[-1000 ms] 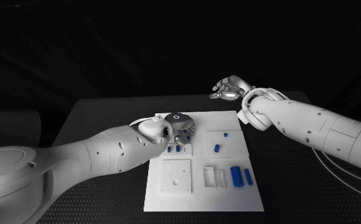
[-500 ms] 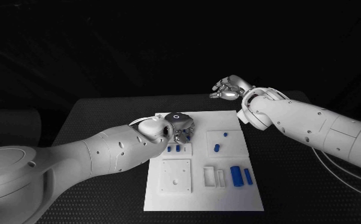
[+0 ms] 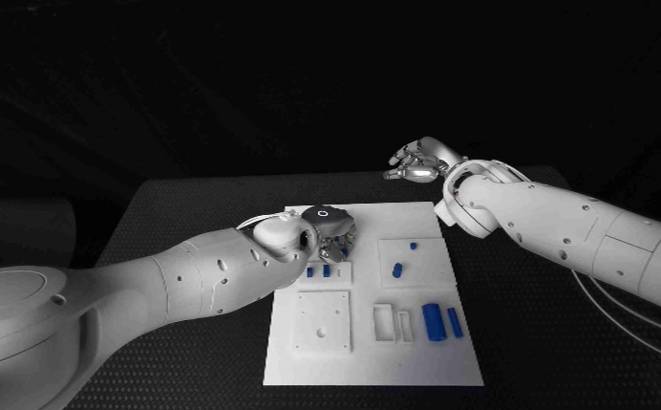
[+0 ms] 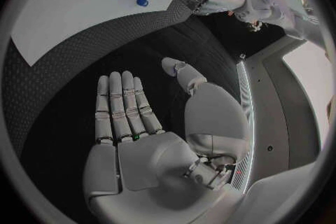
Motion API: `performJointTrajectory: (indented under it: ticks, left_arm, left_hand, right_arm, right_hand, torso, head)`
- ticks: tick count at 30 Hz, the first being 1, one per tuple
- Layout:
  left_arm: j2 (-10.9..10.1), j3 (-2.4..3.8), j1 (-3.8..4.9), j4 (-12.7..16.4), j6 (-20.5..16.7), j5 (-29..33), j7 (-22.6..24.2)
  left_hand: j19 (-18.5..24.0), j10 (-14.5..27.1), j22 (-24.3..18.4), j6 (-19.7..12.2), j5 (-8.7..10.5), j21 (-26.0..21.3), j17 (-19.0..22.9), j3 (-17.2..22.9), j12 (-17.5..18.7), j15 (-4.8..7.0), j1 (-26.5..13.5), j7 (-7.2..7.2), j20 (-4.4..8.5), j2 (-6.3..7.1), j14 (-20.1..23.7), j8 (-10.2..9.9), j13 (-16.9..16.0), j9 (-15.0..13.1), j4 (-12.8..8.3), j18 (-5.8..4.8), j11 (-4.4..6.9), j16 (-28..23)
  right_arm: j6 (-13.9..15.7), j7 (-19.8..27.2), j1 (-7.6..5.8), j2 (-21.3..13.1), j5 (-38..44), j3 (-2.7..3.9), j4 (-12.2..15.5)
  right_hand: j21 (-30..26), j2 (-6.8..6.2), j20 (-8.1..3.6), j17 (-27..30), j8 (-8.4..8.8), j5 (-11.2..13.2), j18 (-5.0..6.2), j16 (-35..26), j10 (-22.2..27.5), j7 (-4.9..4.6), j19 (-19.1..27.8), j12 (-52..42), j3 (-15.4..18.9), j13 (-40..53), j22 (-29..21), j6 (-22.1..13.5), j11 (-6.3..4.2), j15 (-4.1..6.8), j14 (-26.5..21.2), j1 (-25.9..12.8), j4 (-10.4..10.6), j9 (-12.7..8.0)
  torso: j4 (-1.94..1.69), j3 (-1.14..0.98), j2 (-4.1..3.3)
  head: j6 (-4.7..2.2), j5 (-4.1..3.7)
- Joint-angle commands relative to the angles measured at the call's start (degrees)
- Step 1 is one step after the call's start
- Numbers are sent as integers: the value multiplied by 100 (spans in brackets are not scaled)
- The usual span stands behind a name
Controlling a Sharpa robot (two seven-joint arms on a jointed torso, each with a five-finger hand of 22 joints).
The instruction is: Assemble the parts on the task board
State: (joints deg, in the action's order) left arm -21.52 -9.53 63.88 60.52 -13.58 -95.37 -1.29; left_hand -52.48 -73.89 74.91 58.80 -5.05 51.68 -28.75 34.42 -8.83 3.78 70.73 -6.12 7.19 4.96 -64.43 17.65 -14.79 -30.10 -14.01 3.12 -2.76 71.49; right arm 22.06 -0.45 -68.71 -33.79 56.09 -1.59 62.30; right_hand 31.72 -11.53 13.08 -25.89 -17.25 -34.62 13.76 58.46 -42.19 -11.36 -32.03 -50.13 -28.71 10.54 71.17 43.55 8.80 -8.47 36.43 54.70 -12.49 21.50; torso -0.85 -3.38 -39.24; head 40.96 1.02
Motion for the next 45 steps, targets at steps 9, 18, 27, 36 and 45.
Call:
performJointTrajectory:
  ticks: [9,18,27,36,45]
  left_arm:
    - [-90,-1,-32,96,-182,93,23]
    - [-354,114,-31,474,-204,611,1]
    - [-634,287,-28,826,-282,844,9]
    - [-888,352,-7,942,-61,795,-65]
    - [-1052,349,-10,858,-4,795,-84]
  left_hand:
    - [-99,-89,107,74,21,61,11,96,4,11,-3,14,205,-61,-120,23,5,-2,5,146,32,53]
    - [-112,-97,104,82,31,64,16,115,15,15,-15,16,211,-60,-129,21,6,1,17,146,35,49]
    - [-118,-100,102,83,33,65,18,122,21,17,-20,16,214,-57,-134,19,7,3,20,146,37,49]
    - [-124,-104,102,86,30,68,20,134,28,21,-19,18,218,-49,-139,17,7,5,17,147,40,49]
    - [-123,-108,102,88,31,68,23,140,32,22,-21,18,219,-45,-138,16,7,6,18,146,41,46]
  right_arm:
    - [-52,52,1,3,1,2,3]
    - [-51,51,1,-19,26,2,9]
    - [-49,49,1,-46,26,2,20]
    - [-49,43,1,-64,27,2,18]
    - [-47,44,1,-78,29,2,23]
  right_hand:
    - [-36,44,44,13,-28,-29,25,24,23,-139,-9,-33,-3,-14,9,-25,-9,3,-43,3,24,-9]
    - [-37,45,45,17,-29,-31,26,27,24,-139,-10,-36,-4,-20,11,-25,-10,4,-44,4,24,-10]
    - [-39,44,45,21,-29,-32,27,30,24,-139,-10,-39,-4,-24,13,-25,-10,4,-44,5,24,-12]
    - [-40,44,46,25,-30,-33,29,33,24,-138,-11,-42,-4,-30,15,-24,-10,4,-45,6,23,-13]
    - [-42,44,46,30,-31,-34,30,36,24,-138,-11,-45,-5,-36,17,-24,-10,4,-46,10,22,-15]
  torso:
    - [4,-4,-1]
    - [-6,-1,4]
    - [-11,6,6]
    - [-11,6,5]
    - [-8,6,-1]
  head:
    - [-17,4]
    - [-31,-6]
    - [-57,10]
    - [-49,19]
    - [-37,21]
